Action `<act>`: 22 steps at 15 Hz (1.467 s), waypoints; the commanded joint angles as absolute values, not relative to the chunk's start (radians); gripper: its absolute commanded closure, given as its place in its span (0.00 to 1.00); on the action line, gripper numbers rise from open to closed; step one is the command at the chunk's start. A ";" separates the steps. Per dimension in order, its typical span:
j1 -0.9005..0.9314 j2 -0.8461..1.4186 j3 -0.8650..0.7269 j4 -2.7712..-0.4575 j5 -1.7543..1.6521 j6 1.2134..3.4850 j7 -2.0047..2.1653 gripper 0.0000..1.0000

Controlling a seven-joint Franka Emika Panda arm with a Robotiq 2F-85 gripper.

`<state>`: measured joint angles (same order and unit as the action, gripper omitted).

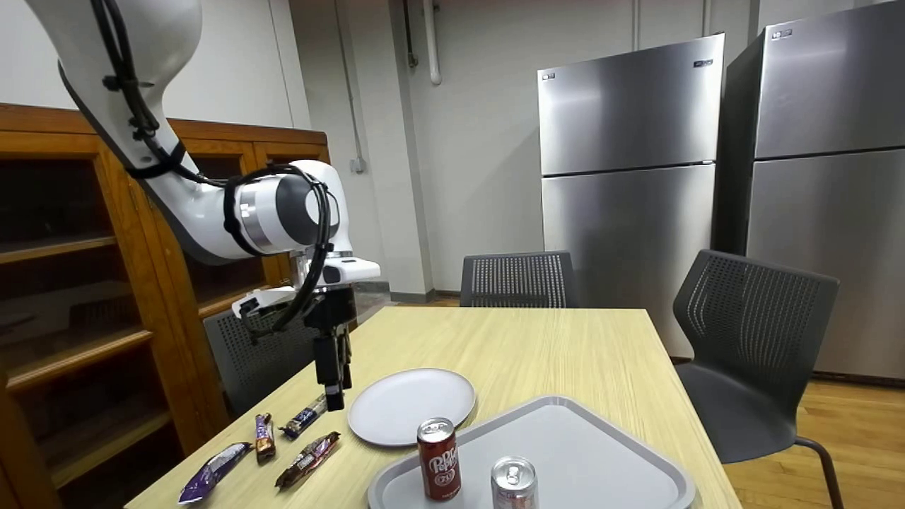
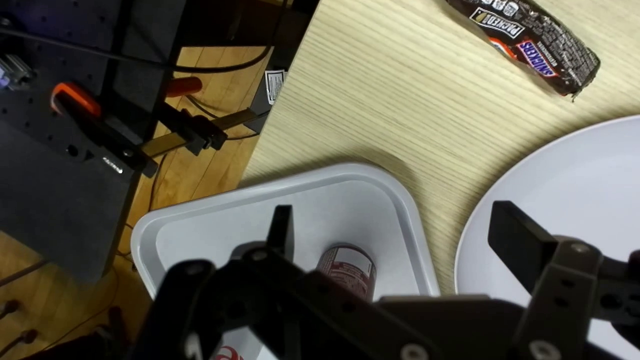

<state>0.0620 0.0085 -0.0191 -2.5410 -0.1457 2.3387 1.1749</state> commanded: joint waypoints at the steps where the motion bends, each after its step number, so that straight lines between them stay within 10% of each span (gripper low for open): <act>1: 0.021 -0.054 -0.030 -2.564 -0.143 2.331 1.135 0.00; 22: -0.115 0.025 -0.133 -2.579 -0.224 2.629 1.153 0.00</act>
<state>-0.1038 0.0046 -0.1298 -2.5682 -0.2003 2.5710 1.1493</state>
